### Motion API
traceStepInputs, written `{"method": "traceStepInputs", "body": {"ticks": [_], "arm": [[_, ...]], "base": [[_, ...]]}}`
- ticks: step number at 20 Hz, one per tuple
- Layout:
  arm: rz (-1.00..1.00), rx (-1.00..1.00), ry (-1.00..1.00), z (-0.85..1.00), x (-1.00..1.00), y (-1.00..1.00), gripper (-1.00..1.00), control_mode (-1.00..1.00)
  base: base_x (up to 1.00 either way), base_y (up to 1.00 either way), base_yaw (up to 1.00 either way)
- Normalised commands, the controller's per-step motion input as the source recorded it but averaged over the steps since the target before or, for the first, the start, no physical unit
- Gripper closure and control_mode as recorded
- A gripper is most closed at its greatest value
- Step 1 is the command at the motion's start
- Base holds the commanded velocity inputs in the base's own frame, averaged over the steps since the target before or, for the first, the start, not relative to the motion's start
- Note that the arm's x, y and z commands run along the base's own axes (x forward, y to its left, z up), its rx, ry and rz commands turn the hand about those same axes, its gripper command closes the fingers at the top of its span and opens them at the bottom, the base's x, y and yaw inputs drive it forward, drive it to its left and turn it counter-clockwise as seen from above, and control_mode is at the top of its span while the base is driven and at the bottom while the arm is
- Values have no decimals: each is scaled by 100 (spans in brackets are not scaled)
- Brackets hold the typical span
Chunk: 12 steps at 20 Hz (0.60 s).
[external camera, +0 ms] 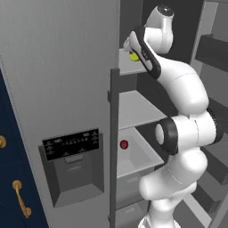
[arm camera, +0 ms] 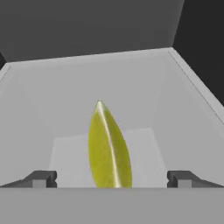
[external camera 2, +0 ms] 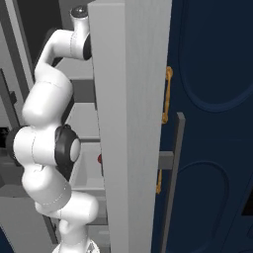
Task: Grab a lemon wedge from the fridge and one ice cube from the ice bowl, and put them in the glass of lemonade.
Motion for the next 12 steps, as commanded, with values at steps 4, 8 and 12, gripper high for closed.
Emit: {"method": "traceStepInputs", "body": {"ticks": [4, 8, 12], "arm": [[2, 0, 0, -22, 25, 0, -100, -100], [2, 0, 2, -13, 26, 10, -100, -100], [2, 0, 5, -8, 19, 4, -100, -100]], "base": [[0, 0, 0], [0, 0, 0], [0, 0, 0]]}}
